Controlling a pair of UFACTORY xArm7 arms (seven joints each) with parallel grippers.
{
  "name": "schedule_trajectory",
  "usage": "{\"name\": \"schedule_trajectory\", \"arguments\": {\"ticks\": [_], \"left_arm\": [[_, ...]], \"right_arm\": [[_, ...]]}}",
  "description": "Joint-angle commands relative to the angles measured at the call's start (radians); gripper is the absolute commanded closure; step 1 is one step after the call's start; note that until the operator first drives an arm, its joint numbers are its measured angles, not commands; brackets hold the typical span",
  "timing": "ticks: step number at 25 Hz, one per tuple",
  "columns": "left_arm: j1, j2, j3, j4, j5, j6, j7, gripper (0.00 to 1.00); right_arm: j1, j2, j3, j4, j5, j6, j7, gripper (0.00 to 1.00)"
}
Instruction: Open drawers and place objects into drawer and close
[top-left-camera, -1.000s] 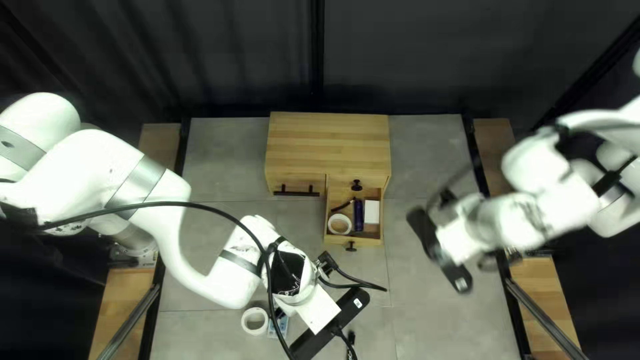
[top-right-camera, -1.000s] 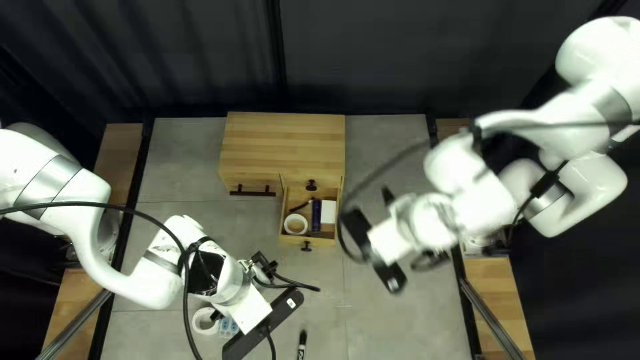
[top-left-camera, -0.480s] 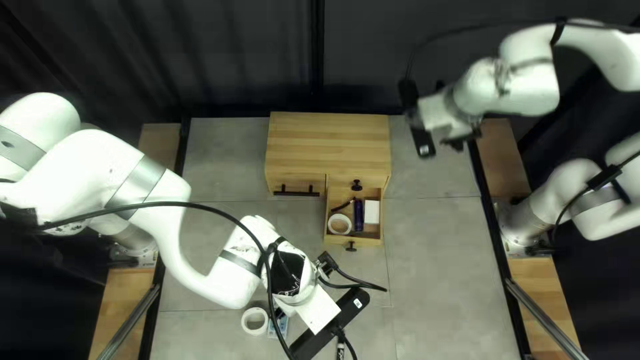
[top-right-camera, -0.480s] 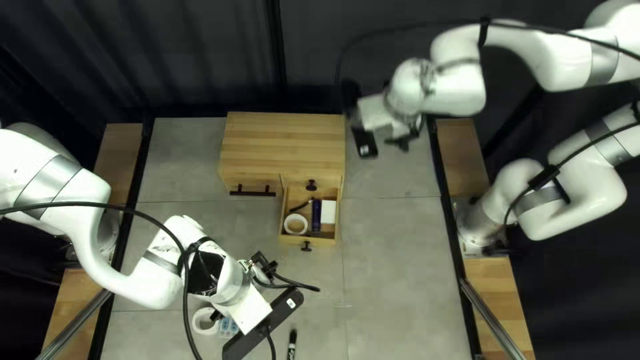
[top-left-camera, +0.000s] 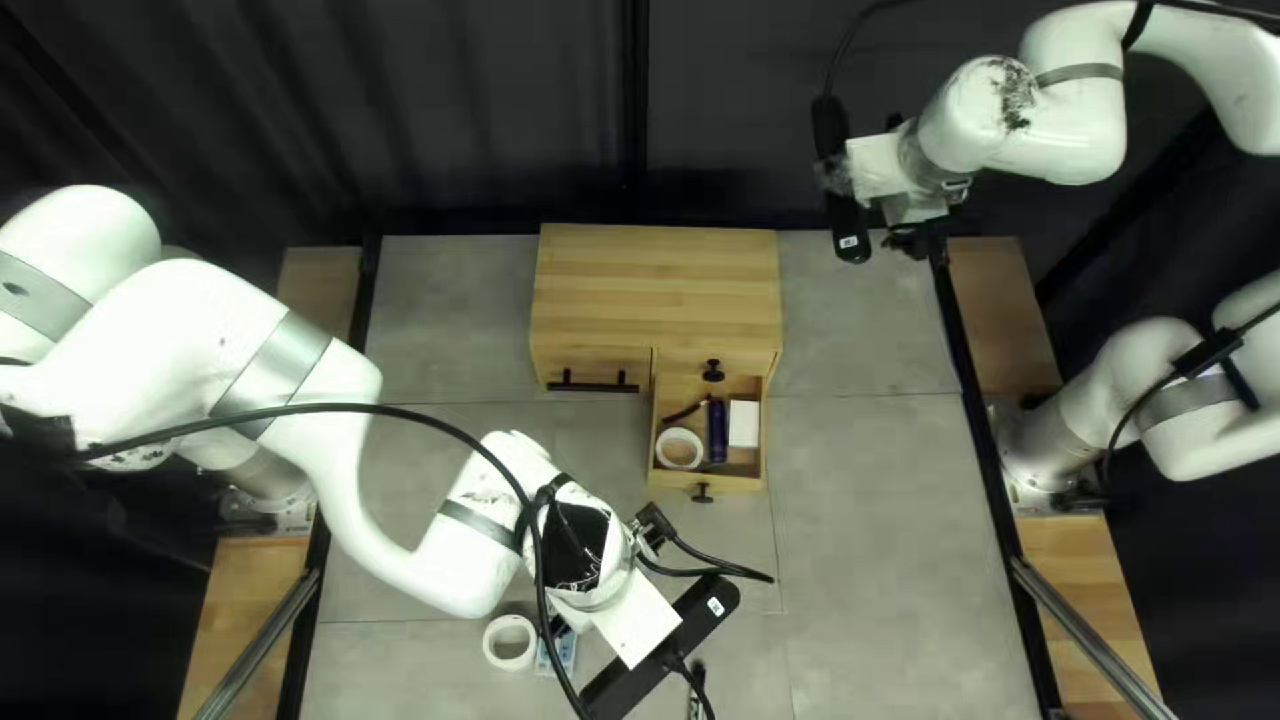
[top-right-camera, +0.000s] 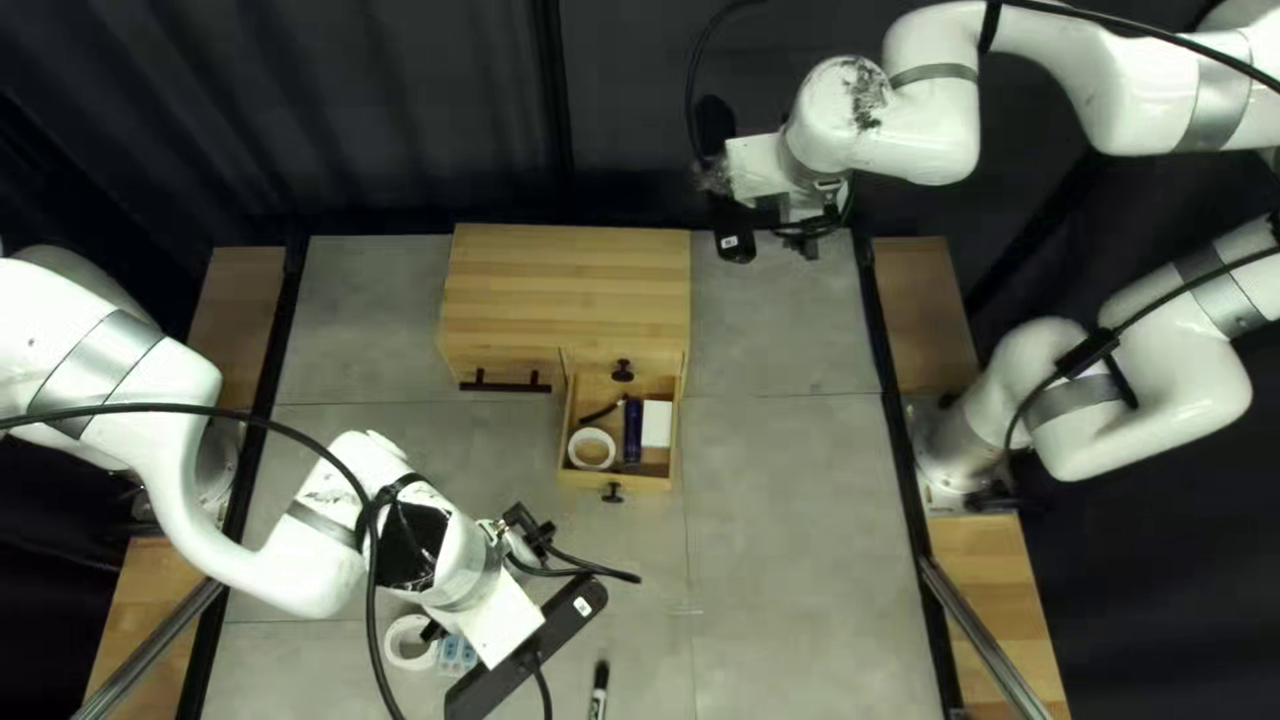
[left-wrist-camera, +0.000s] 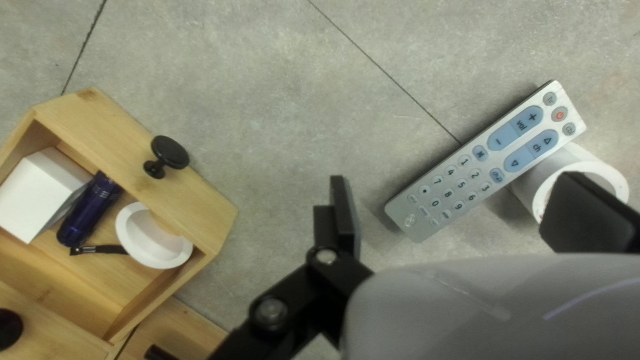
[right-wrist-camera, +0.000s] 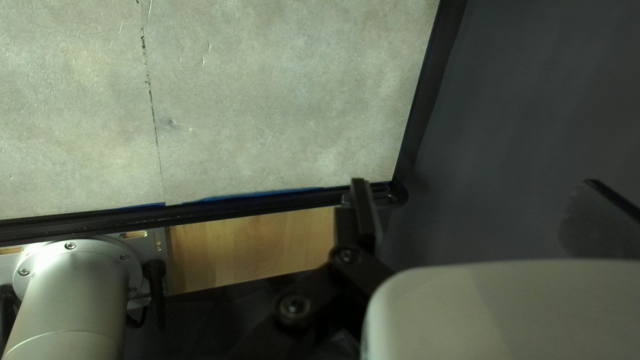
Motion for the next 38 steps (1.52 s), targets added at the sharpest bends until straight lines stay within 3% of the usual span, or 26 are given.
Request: {"name": "schedule_trajectory", "arguments": {"ticks": [1, 7, 15, 19, 21, 28, 33, 38], "left_arm": [[0.007, 0.059, -0.019, 0.073, -0.017, 0.019, 0.089, 0.0], [0.064, 0.033, -0.077, 0.059, -0.142, 0.037, 0.399, 0.0], [0.064, 0.033, -0.077, 0.059, -0.142, 0.037, 0.399, 0.0], [0.0, 0.179, -0.093, 0.26, -0.059, 0.149, 0.422, 0.0], [-0.019, 0.214, -0.099, 0.306, -0.009, 0.168, 0.479, 0.0], [-0.039, 0.234, -0.112, 0.293, 0.108, 0.106, 0.651, 0.0], [-0.054, 0.325, -0.109, 0.375, 0.159, 0.104, 0.722, 0.0], [-0.036, 0.45, -0.103, 0.505, 0.135, 0.131, 0.742, 0.0]], "right_arm": [[0.0, 0.0, 0.0, 0.0, 0.0, 0.0, 0.0, 0.0], [0.0, 0.0, 0.0, 0.0, 0.0, 0.0, 0.0, 0.0], [0.0, 0.0, 0.0, 0.0, 0.0, 0.0, 0.0, 0.0], [0.0, 0.0, 0.0, 0.0, 0.0, 0.0, 0.0, 0.0], [0.0, 0.0, 0.0, 0.0, 0.0, 0.0, 0.0, 0.0], [0.0, 0.0, 0.0, 0.0, 0.0, 0.0, 0.0, 0.0], [0.0, 0.0, 0.0, 0.0, 0.0, 0.0, 0.0, 0.0], [0.0, 0.0, 0.0, 0.0, 0.0, 0.0, 0.0, 0.0]]}}
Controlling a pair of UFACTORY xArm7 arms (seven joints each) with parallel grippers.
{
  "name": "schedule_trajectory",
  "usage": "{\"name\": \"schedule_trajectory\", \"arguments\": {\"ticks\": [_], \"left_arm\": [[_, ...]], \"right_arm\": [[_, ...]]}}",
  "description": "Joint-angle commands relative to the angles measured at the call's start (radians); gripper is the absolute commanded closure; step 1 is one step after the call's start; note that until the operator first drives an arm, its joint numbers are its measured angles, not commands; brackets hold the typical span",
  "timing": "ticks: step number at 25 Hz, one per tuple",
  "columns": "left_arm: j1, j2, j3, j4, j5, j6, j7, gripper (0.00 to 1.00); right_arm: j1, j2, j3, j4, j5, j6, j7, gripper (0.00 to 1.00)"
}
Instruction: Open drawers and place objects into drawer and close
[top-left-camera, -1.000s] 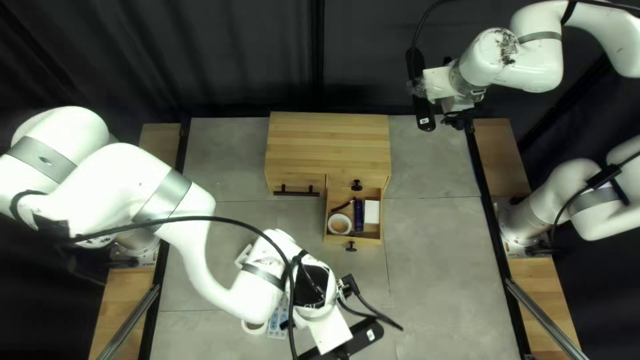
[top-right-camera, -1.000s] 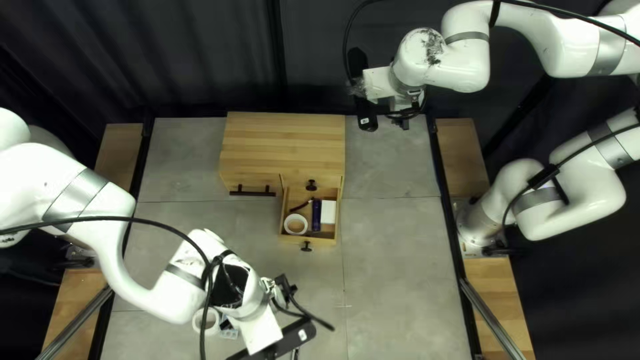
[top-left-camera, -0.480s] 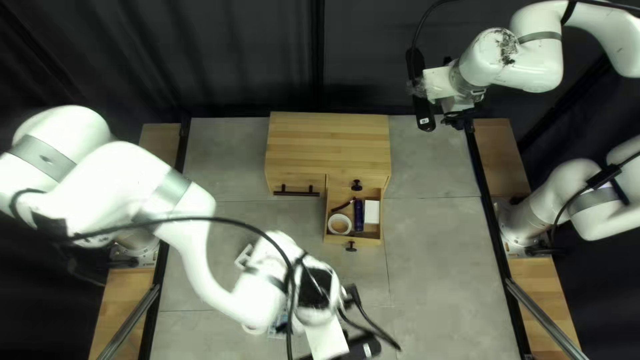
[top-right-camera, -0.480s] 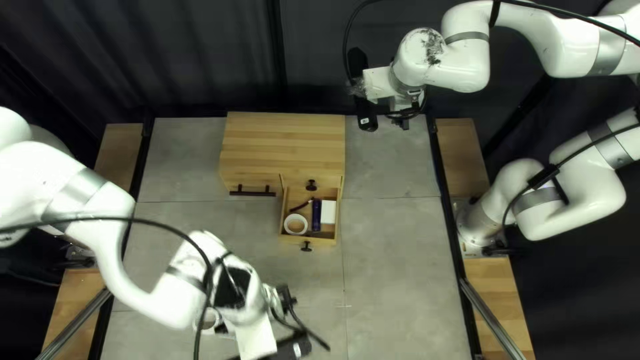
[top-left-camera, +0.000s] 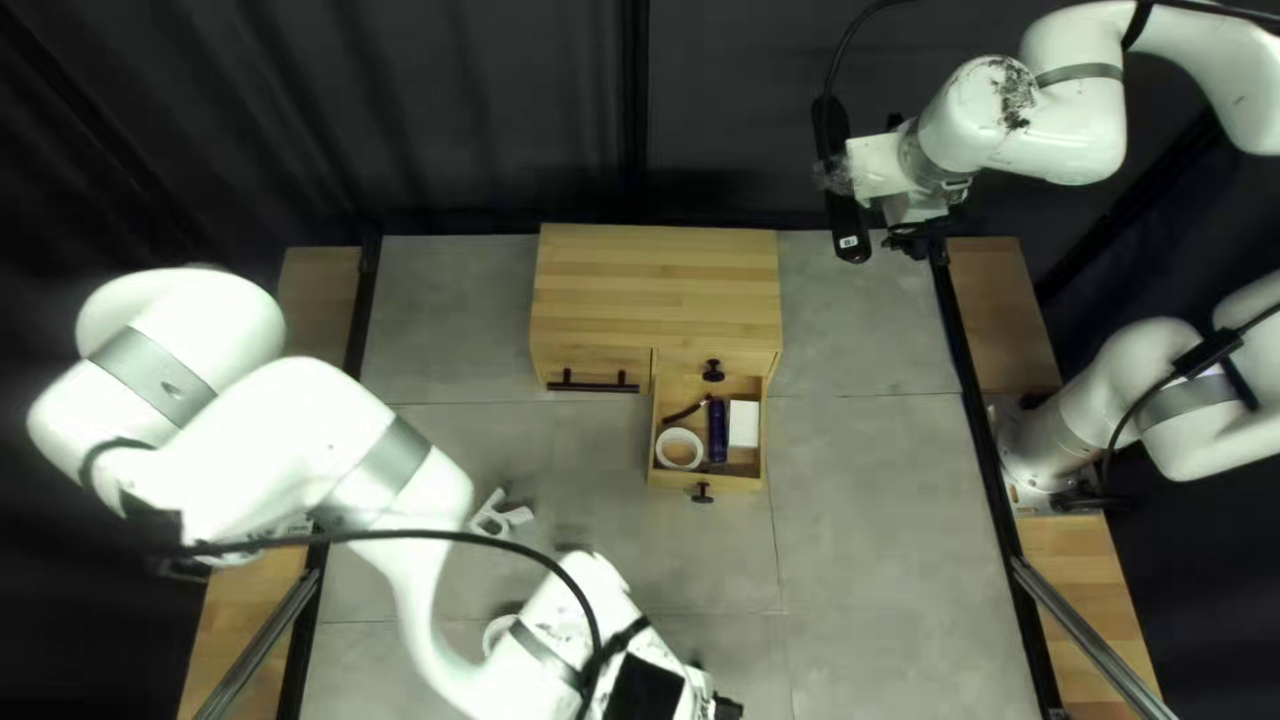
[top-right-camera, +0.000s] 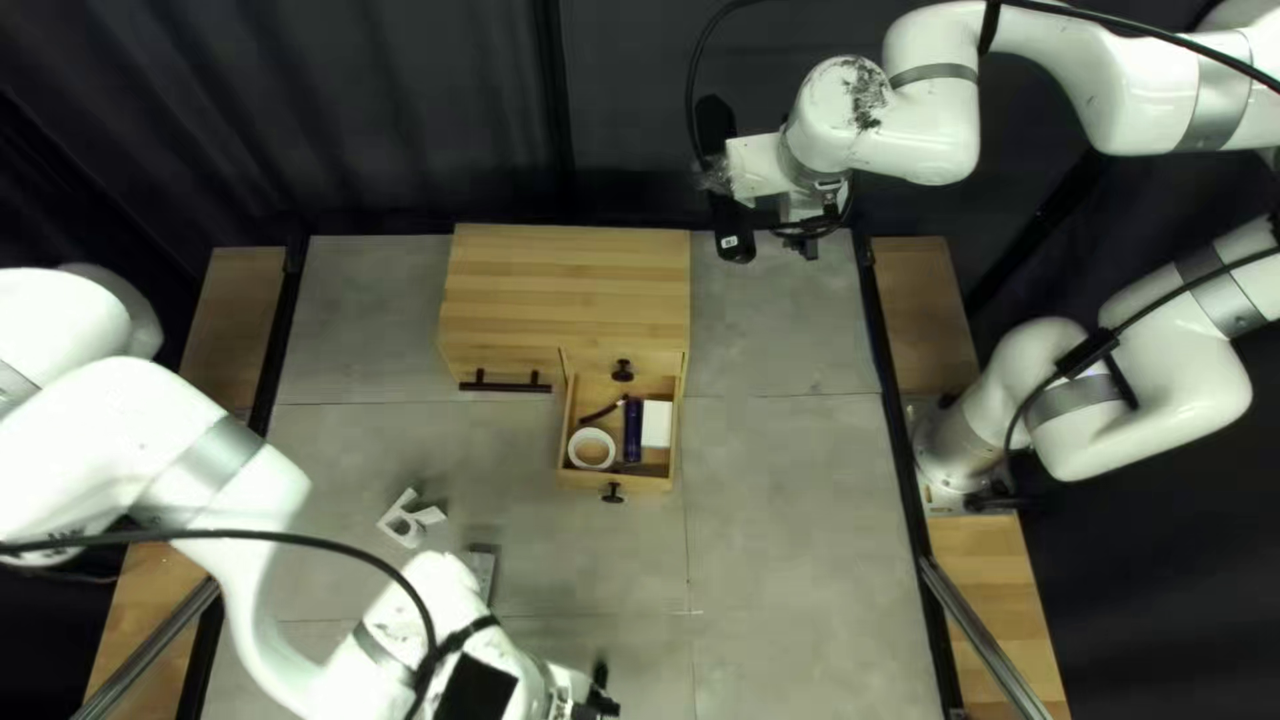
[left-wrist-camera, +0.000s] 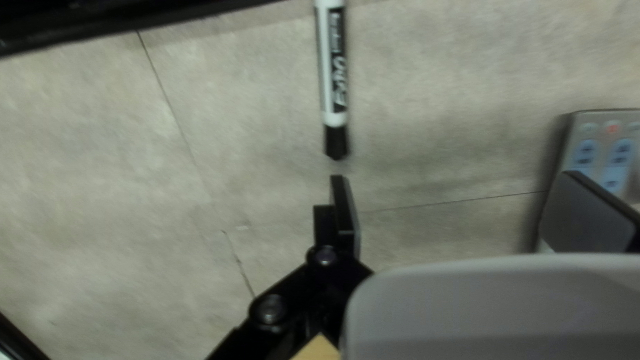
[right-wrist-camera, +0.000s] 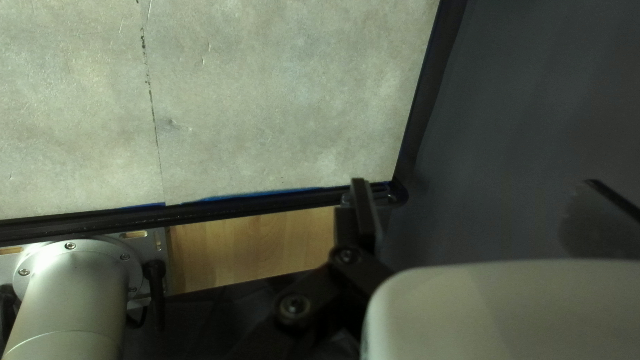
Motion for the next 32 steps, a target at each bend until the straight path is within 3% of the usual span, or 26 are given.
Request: {"name": "schedule_trajectory", "arguments": {"ticks": [1, 6, 12, 15, 21, 26, 27, 28, 29, 30, 32], "left_arm": [[0.012, 0.113, 0.009, 0.12, -0.026, 0.031, -0.006, 0.0], [0.006, 0.186, 0.028, 0.191, -0.048, 0.072, -0.076, 0.04], [-0.008, 0.189, 0.032, 0.184, -0.043, 0.071, -0.106, 0.1], [-0.011, 0.182, 0.031, 0.166, -0.038, 0.053, -0.106, 0.25], [-0.023, 0.229, 0.03, 0.205, -0.046, 0.046, -0.126, 0.31], [-0.028, 0.244, 0.024, 0.229, -0.055, 0.055, -0.131, 0.51], [-0.029, 0.247, 0.023, 0.235, -0.056, 0.057, -0.132, 0.51], [-0.03, 0.251, 0.022, 0.241, -0.057, 0.06, -0.132, 0.66], [-0.031, 0.253, 0.022, 0.244, -0.058, 0.061, -0.133, 0.69], [-0.032, 0.253, 0.022, 0.245, -0.058, 0.06, -0.134, 0.87], [-0.035, 0.257, 0.022, 0.251, -0.058, 0.061, -0.137, 0.88]], "right_arm": [[0.0, 0.0, 0.0, 0.0, 0.0, 0.0, 0.0, 0.0], [0.0, 0.0, 0.0, 0.0, 0.0, 0.0, 0.0, 0.0], [0.0, 0.0, 0.0, 0.0, 0.0, 0.0, 0.0, 0.0], [0.0, 0.0, 0.0, 0.0, 0.0, 0.0, 0.0, 0.0], [0.0, 0.0, 0.0, 0.0, 0.0, 0.0, 0.0, 0.0], [0.0, 0.0, 0.0, 0.0, 0.0, 0.0, 0.0, 0.0], [0.0, 0.0, 0.0, 0.0, 0.0, 0.0, 0.0, 0.0], [0.0, 0.0, 0.0, 0.0, 0.0, 0.0, 0.0, 0.0], [0.0, 0.0, 0.0, 0.0, 0.0, 0.0, 0.0, 0.0], [0.0, 0.0, 0.0, 0.0, 0.0, 0.0, 0.0, 0.0], [0.0, 0.0, 0.0, 0.0, 0.0, 0.0, 0.0, 0.0]]}}
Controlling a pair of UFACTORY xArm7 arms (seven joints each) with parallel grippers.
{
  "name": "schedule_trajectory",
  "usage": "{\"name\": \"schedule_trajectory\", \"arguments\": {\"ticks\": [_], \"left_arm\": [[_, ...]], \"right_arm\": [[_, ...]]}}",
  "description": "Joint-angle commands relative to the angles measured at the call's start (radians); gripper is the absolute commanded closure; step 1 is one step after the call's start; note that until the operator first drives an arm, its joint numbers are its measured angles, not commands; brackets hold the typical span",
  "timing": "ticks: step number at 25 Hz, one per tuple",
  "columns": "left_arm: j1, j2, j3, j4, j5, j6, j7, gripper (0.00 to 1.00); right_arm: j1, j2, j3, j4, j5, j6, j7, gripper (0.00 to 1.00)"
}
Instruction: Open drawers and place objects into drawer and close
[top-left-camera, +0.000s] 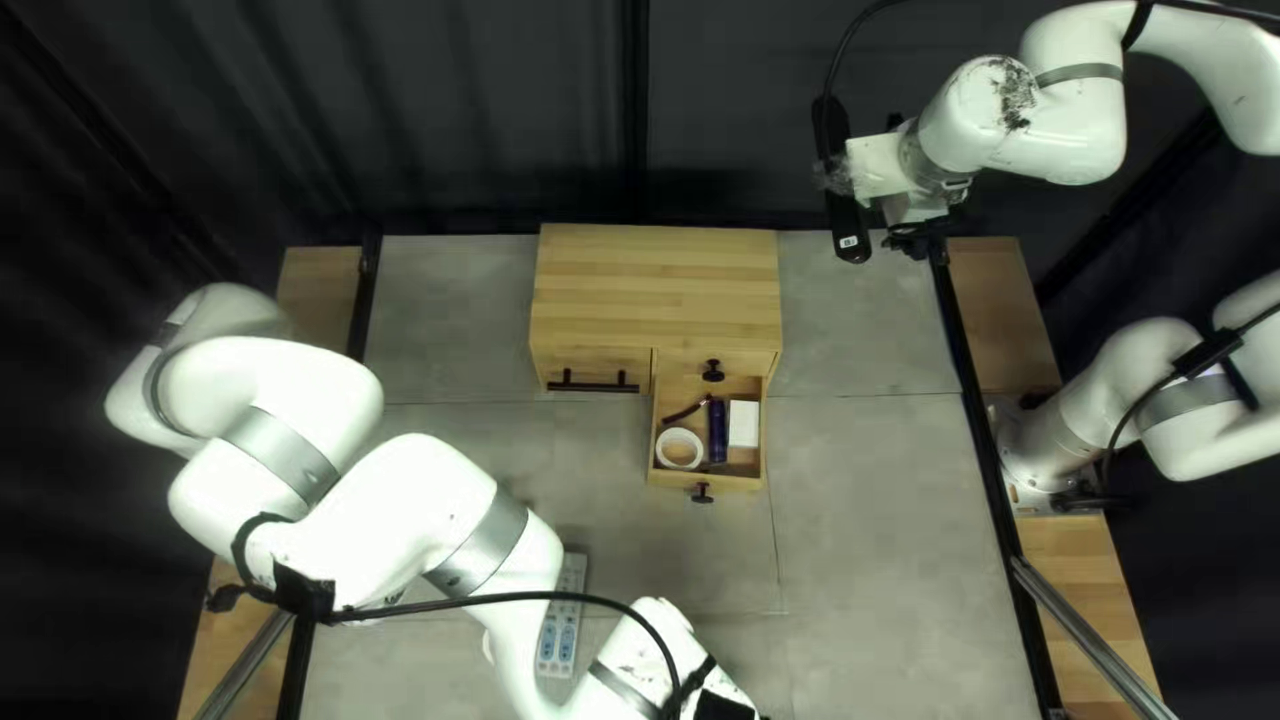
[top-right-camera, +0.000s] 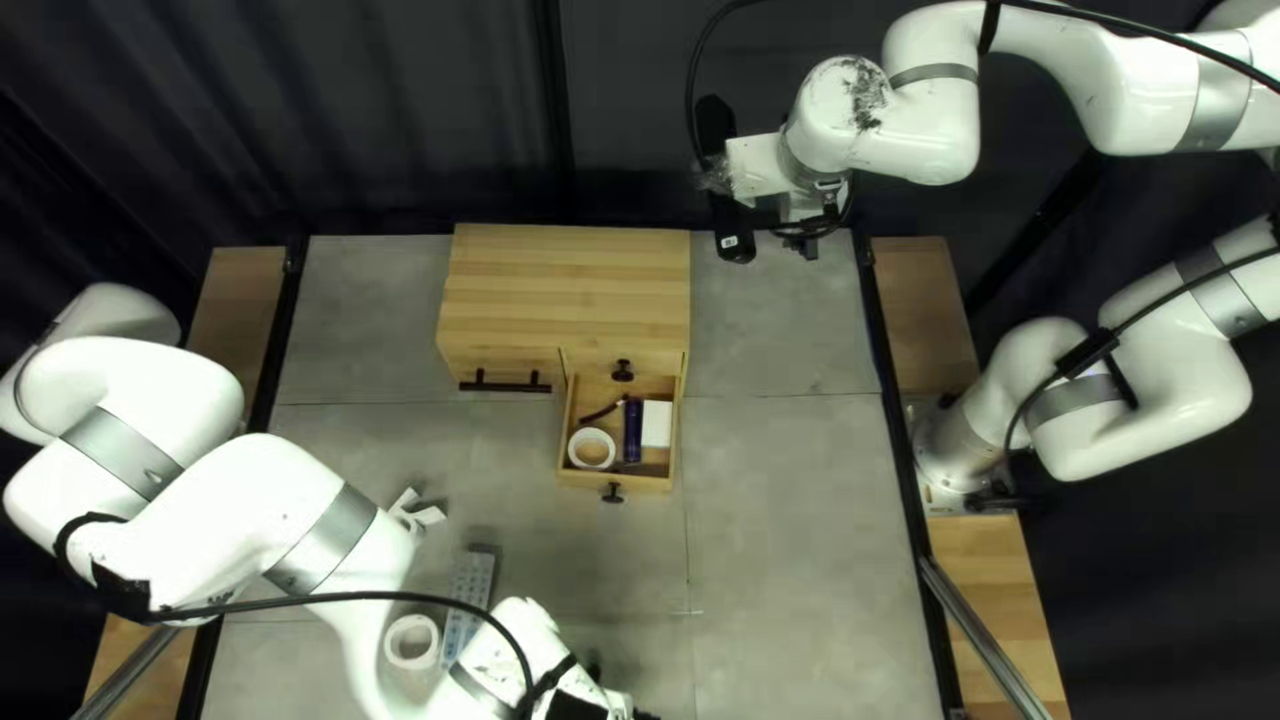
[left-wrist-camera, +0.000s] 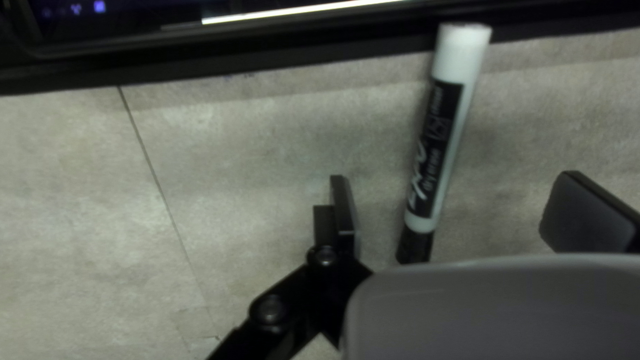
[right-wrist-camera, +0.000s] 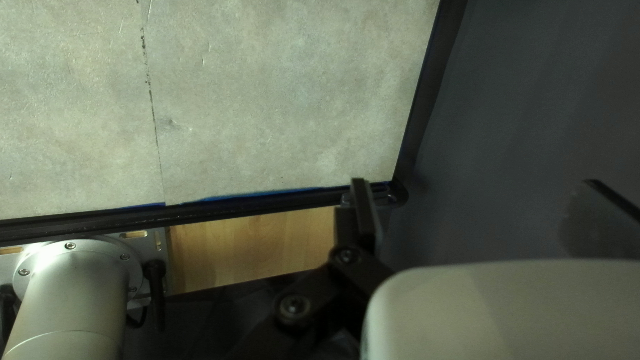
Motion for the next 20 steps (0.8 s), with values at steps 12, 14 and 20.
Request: {"name": "schedule_trajectory", "arguments": {"ticks": [12, 14, 20], "left_arm": [[-0.005, -0.005, -0.002, -0.003, -0.003, -0.004, -0.01, 0.05], [-0.004, -0.006, -0.002, -0.003, -0.003, -0.003, -0.01, 0.02], [-0.001, 0.0, -0.006, 0.004, -0.01, 0.001, -0.008, 0.0]], "right_arm": [[0.0, 0.0, 0.0, 0.0, 0.0, 0.0, 0.0, 0.0], [0.0, 0.0, 0.0, 0.0, 0.0, 0.0, 0.0, 0.0], [0.0, 0.0, 0.0, 0.0, 0.0, 0.0, 0.0, 0.0]]}}
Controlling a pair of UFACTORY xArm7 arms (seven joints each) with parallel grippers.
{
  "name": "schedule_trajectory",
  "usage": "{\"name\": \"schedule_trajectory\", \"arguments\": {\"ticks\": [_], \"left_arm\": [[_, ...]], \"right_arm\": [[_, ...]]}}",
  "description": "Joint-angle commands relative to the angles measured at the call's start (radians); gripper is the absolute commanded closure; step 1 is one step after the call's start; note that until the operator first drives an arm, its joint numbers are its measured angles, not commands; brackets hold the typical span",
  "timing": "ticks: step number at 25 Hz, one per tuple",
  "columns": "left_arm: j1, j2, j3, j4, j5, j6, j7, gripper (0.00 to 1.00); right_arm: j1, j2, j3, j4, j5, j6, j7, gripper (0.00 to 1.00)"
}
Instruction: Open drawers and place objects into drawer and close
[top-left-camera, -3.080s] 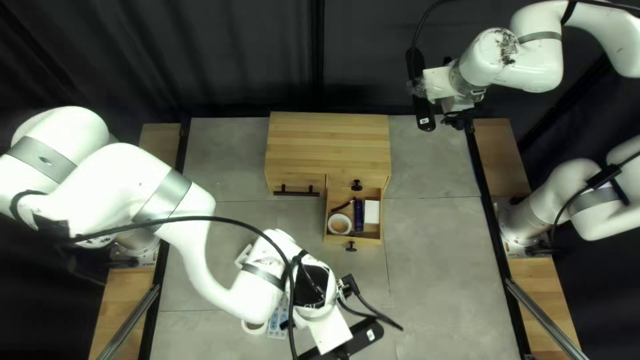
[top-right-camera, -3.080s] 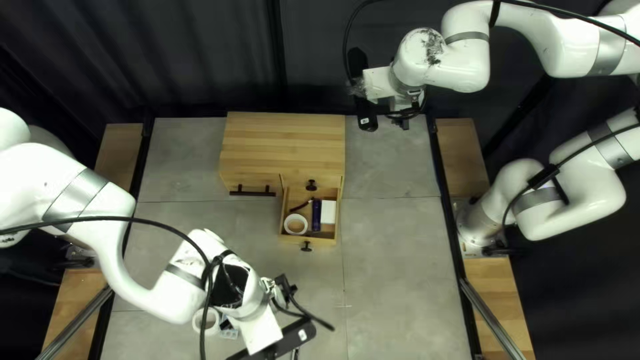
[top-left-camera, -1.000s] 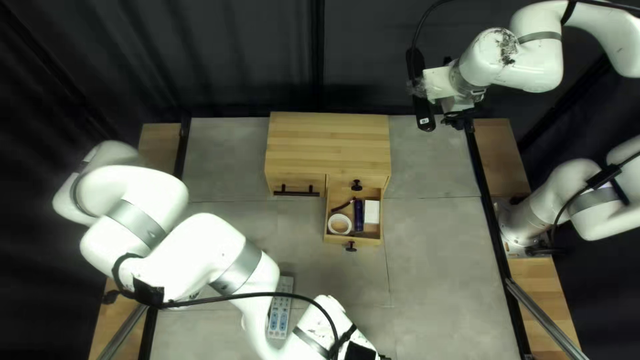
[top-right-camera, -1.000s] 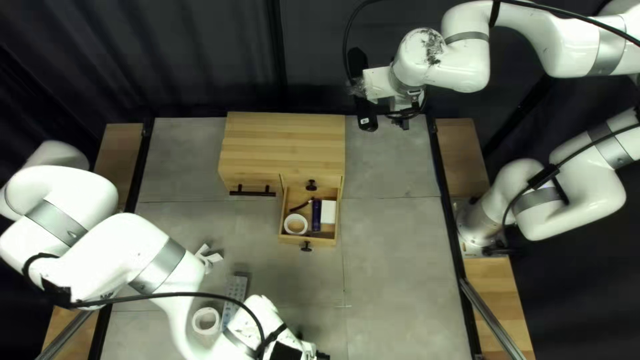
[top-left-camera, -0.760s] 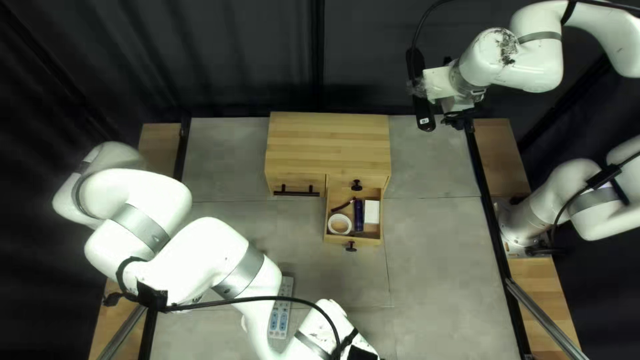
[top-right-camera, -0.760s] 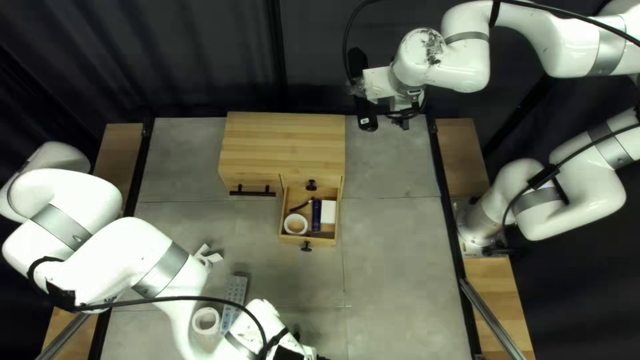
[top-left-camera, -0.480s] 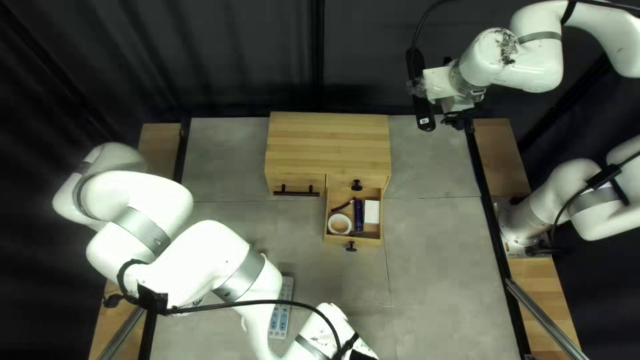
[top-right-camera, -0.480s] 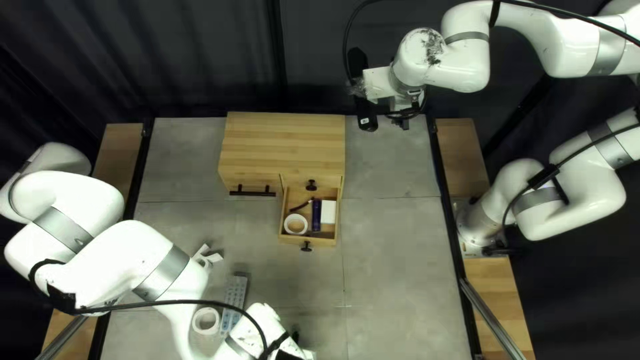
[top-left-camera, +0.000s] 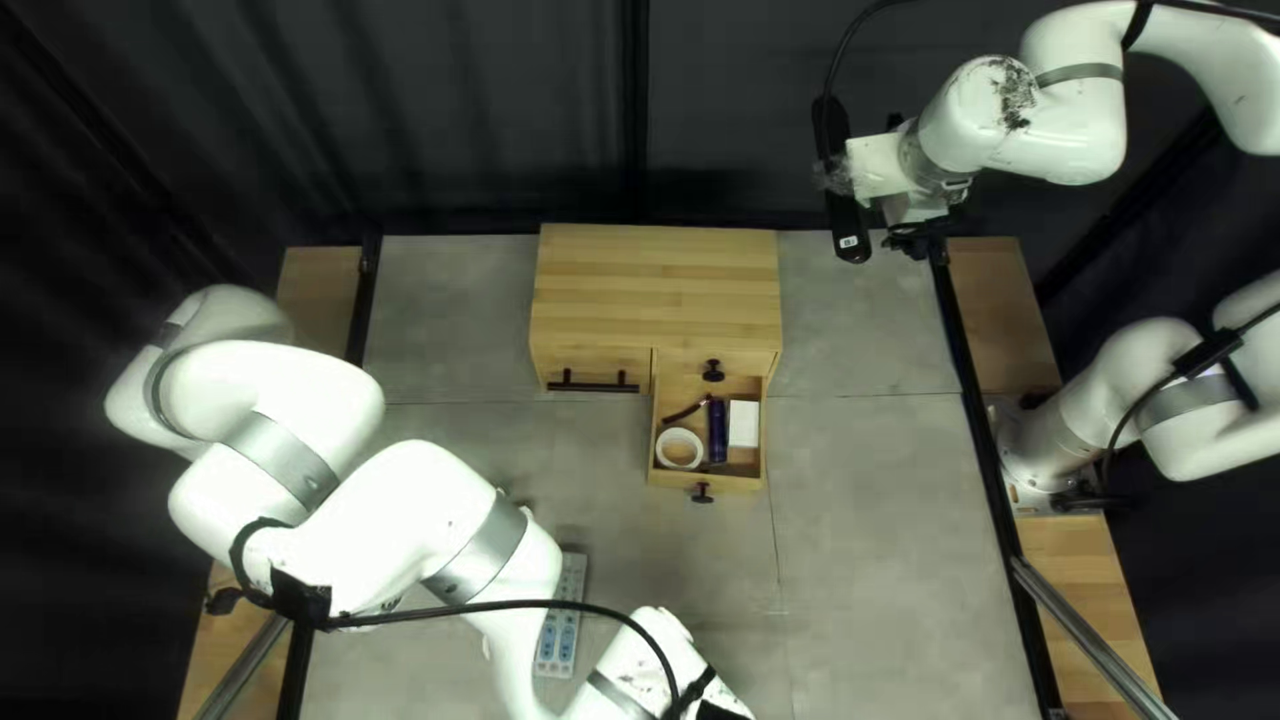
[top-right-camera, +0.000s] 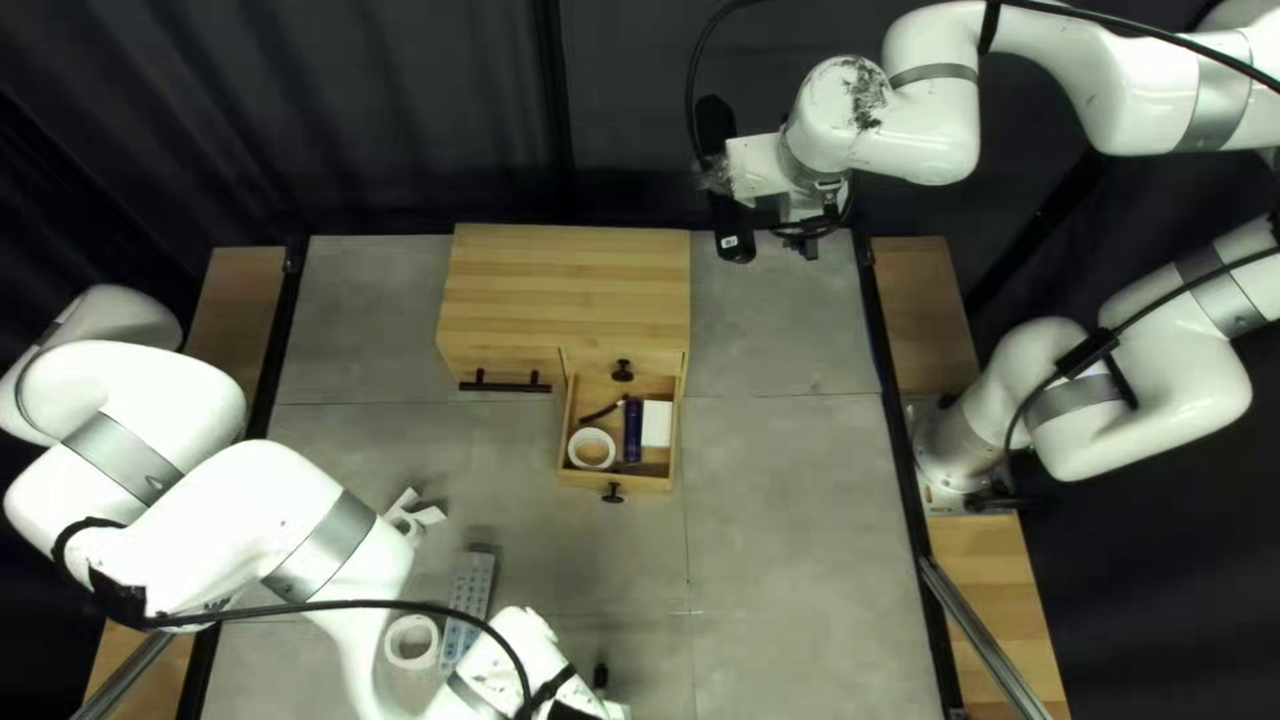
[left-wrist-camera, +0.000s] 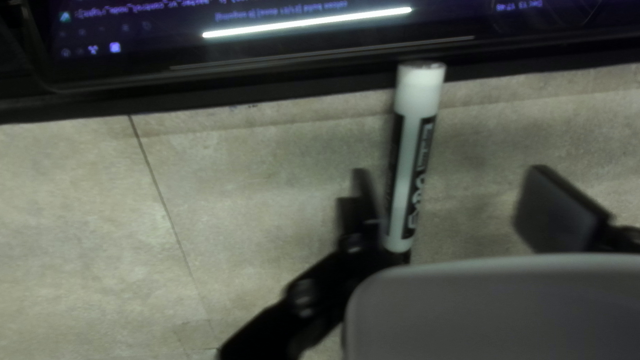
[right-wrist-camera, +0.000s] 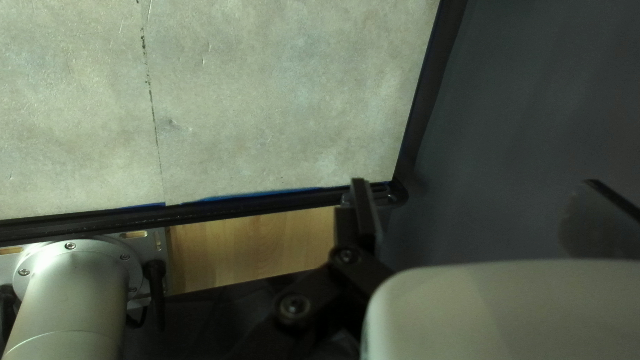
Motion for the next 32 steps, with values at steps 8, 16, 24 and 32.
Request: {"name": "schedule_trajectory", "arguments": {"ticks": [8, 16, 24, 32], "left_arm": [[-0.009, 0.04, -0.004, 0.043, -0.012, 0.002, -0.016, 0.04], [-0.037, 0.051, 0.002, 0.059, -0.012, 0.002, -0.068, 0.14], [-0.03, 0.051, -0.001, 0.057, -0.017, -0.005, -0.064, 0.19], [-0.02, 0.051, -0.008, 0.055, -0.021, -0.011, -0.042, 1.0]], "right_arm": [[0.0, 0.0, 0.0, 0.0, 0.0, 0.0, 0.0, 0.0], [0.0, 0.0, 0.0, 0.0, 0.0, 0.0, 0.0, 0.0], [0.0, 0.0, 0.0, 0.0, 0.0, 0.0, 0.0, 0.0], [0.0, 0.0, 0.0, 0.0, 0.0, 0.0, 0.0, 0.0]]}}
